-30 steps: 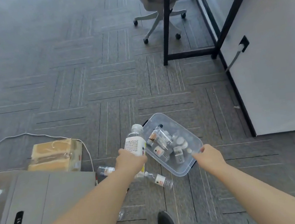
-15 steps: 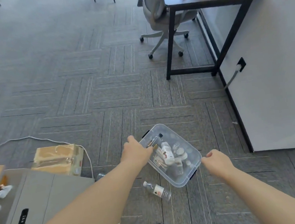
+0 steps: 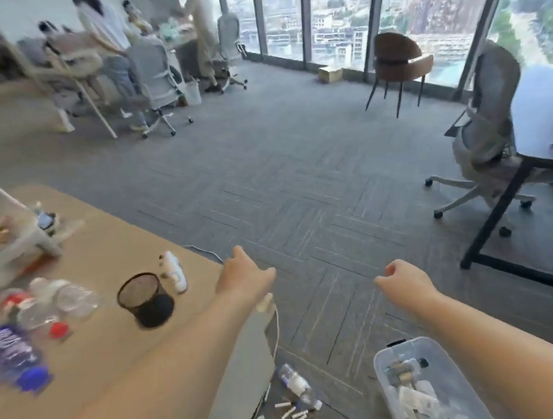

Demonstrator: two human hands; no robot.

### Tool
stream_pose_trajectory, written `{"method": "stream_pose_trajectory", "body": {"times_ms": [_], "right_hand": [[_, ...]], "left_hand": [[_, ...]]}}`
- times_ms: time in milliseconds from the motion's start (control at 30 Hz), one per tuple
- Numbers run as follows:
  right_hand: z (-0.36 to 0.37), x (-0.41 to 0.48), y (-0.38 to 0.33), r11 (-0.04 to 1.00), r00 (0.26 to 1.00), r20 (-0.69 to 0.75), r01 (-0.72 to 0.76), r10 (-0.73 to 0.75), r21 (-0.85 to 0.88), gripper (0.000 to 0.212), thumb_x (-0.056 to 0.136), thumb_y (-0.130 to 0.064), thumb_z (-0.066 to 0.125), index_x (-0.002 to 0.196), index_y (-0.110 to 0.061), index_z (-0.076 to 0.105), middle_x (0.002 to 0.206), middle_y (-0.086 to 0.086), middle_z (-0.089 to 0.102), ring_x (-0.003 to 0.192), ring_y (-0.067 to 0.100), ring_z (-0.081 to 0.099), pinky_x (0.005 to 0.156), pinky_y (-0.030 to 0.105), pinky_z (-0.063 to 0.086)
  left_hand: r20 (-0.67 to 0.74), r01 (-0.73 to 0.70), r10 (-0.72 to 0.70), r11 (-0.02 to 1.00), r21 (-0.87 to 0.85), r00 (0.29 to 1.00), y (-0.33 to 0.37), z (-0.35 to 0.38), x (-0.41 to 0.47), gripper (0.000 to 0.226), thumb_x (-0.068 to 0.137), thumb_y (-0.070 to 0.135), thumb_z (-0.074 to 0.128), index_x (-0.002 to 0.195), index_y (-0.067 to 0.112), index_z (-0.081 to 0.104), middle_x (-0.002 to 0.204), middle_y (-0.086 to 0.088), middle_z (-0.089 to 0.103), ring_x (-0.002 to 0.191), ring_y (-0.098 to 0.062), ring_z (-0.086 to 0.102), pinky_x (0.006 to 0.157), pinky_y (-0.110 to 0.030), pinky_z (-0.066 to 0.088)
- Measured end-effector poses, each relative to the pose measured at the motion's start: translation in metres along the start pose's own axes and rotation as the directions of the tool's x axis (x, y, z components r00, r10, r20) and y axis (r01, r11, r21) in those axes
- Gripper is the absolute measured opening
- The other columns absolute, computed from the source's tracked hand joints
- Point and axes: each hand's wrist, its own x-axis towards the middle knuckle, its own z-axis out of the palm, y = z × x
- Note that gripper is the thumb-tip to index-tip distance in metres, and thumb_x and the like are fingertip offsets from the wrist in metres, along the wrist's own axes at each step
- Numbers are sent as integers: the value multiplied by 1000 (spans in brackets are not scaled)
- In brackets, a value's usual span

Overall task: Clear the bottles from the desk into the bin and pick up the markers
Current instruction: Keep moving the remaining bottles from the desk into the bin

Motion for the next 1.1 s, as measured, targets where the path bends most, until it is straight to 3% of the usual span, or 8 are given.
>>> {"method": "stream_pose_trajectory", "body": {"times_ms": [100,167,300,400,500,733,900,1100], "right_hand": [[37,-17,-85,990,989,32,142,-141,-26,30,90,-21,53,116,-6,53,91,4,54,63,11,47,48,21,33],[68,-37,-142,971,973,50,228,-224,-73,11,87,-20,54,88,-9,54,75,1,51,59,13,44,47,21,31],[145,-92,-248,901,901,171,420,-399,-108,34,84,-18,54,59,-19,31,60,-2,35,51,13,35,44,27,24],[213,-142,-310,841,828,270,532,-492,-98,12,86,-23,57,89,-12,57,88,4,58,78,20,54,59,25,36],[274,-187,-349,766,748,373,628,-549,-133,40,87,-26,56,123,-8,54,116,11,60,104,27,57,78,25,41],[429,-253,-392,686,606,579,719,-545,-107,15,84,-22,55,94,-11,58,92,13,57,81,30,58,73,34,54],[501,-269,-400,707,600,671,689,-436,-158,36,86,-19,56,121,-8,54,117,14,57,93,28,56,75,28,46],[540,-267,-402,692,630,690,675,-357,-258,40,88,-23,55,125,-9,52,120,14,59,103,30,62,87,31,53]], "left_hand": [[-131,82,-96,991,-108,987,-66,-76,4,67,80,35,65,136,9,36,135,-12,49,120,-31,52,90,-33,46],[-222,145,-177,978,-152,959,-116,-124,1,66,81,38,64,135,9,39,135,-11,50,122,-32,52,93,-34,46],[-344,251,-325,937,-243,881,-226,-206,-20,69,79,42,66,136,12,43,140,-10,47,125,-30,50,94,-34,45],[-397,344,-465,875,-340,791,-314,-253,-45,66,78,41,68,130,8,46,128,-12,57,115,-32,57,82,-31,45],[-426,416,-566,818,-397,706,-386,-279,-68,73,80,40,66,141,10,38,134,-12,55,119,-32,56,93,-36,48],[-377,599,-727,686,-412,574,-532,-289,-111,74,78,43,72,135,6,43,126,-13,59,114,-31,59,80,-31,48],[-353,671,-732,678,-299,583,-594,-286,-98,52,80,36,68,119,6,52,118,-12,60,106,-29,60,77,-32,46],[-297,612,-629,775,-160,719,-622,-286,-22,58,75,39,70,121,9,51,122,-12,53,108,-32,57,87,-37,51]]}}
